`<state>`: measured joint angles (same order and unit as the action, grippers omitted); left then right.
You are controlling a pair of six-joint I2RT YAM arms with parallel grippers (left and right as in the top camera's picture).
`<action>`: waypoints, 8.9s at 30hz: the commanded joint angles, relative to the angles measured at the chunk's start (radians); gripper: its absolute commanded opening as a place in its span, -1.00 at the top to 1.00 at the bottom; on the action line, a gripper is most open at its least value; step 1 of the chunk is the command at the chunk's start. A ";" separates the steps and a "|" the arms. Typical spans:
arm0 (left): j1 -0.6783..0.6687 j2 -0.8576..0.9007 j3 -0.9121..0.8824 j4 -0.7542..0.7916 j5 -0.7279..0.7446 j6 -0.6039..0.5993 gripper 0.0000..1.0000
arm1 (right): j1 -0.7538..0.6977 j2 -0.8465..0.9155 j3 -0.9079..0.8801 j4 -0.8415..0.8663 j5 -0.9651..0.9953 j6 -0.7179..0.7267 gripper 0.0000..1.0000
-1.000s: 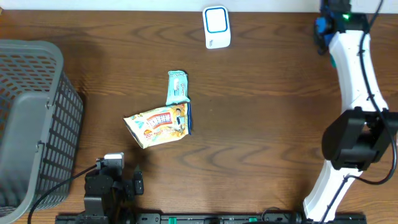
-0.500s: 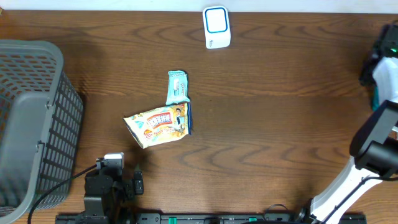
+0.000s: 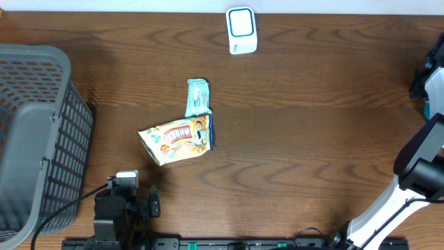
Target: Scan the item barcode
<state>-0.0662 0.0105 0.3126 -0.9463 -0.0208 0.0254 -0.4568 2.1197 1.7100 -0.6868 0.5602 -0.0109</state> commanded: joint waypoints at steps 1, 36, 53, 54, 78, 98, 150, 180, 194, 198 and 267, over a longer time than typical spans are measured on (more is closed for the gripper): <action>0.004 -0.005 -0.004 -0.040 0.010 -0.005 -0.95 | 0.006 -0.019 0.003 0.000 0.010 0.008 -0.36; 0.004 -0.005 -0.004 -0.040 0.010 -0.005 -0.96 | 0.447 -0.021 -0.022 -0.069 -1.180 0.324 -0.98; 0.004 -0.005 -0.004 -0.040 0.010 -0.005 -0.95 | 0.961 0.123 -0.023 0.271 -0.865 0.463 -0.98; 0.004 -0.005 -0.004 -0.040 0.010 -0.005 -0.95 | 0.967 0.138 -0.022 0.288 -0.865 0.479 -0.99; 0.004 -0.005 -0.004 -0.040 0.010 -0.005 -0.95 | 0.977 0.335 -0.023 0.222 -1.018 0.466 -0.18; 0.004 -0.005 -0.004 -0.040 0.010 -0.005 -0.95 | 0.977 0.348 -0.022 0.239 -1.003 0.459 0.98; 0.004 -0.005 -0.004 -0.040 0.010 -0.005 -0.95 | 0.677 0.209 -0.024 -1.016 -1.487 0.451 0.97; 0.004 -0.005 -0.004 -0.040 0.010 -0.005 -0.95 | 0.639 -0.095 -0.024 -0.695 -1.343 2.060 0.98; 0.004 -0.005 -0.004 -0.040 0.010 -0.005 -0.95 | 0.552 0.085 -0.024 -0.972 -1.308 2.060 0.97; 0.004 -0.005 -0.004 -0.040 0.010 -0.005 -0.95 | 0.559 0.142 -0.026 -1.015 -1.336 2.017 0.97; 0.004 -0.005 -0.004 -0.040 0.010 -0.005 -0.95 | 0.502 -0.307 -0.023 -0.937 -1.674 0.368 0.97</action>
<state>-0.0662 0.0105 0.3126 -0.9466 -0.0208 0.0254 0.0341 1.8912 1.6821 -1.6566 -1.3212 0.4232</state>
